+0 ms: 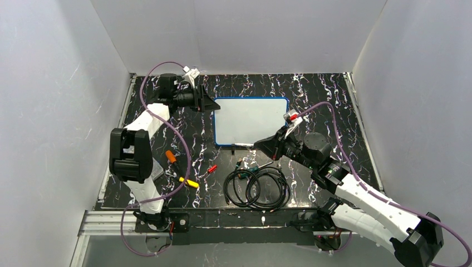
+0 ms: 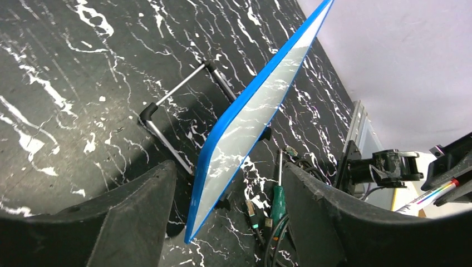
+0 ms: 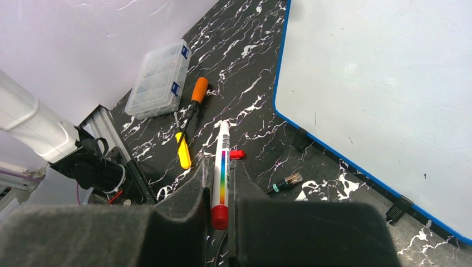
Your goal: Write a sentence on the whiteboard
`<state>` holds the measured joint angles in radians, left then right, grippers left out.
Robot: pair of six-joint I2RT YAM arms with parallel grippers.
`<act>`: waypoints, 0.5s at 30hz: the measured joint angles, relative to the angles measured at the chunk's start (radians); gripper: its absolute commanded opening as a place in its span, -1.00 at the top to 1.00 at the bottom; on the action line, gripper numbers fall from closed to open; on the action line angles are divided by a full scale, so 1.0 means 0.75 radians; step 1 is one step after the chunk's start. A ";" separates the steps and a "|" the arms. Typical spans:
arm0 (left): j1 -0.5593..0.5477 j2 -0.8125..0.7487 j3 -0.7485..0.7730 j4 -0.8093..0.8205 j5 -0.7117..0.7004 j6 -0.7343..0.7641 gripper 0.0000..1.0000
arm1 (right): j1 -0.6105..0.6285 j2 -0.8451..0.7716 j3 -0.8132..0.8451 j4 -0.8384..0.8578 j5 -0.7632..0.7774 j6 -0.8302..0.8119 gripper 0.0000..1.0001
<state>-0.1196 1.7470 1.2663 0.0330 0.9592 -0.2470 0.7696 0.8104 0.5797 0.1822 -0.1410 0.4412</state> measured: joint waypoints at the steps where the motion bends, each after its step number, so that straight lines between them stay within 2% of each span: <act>1: -0.001 0.021 0.014 0.010 0.022 0.001 -0.25 | 0.002 -0.001 0.001 0.000 -0.001 0.000 0.97; 3: -0.001 0.055 0.027 0.027 0.066 0.001 -0.09 | 0.004 -0.002 0.001 -0.001 -0.002 0.000 0.97; 10: -0.012 0.079 0.020 0.048 0.120 -0.007 0.27 | 0.007 -0.002 0.001 0.000 -0.007 0.001 0.97; 13: -0.013 0.072 -0.013 0.063 0.120 -0.009 0.40 | 0.007 -0.002 0.000 -0.001 -0.015 0.002 0.97; 15: -0.014 0.057 -0.056 0.066 0.117 -0.010 0.42 | 0.007 -0.003 0.000 -0.001 -0.020 0.005 0.97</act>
<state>-0.1303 1.7901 1.2240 0.0822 1.0473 -0.2546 0.7750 0.8085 0.5797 0.1818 -0.1562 0.4450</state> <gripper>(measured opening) 0.313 0.146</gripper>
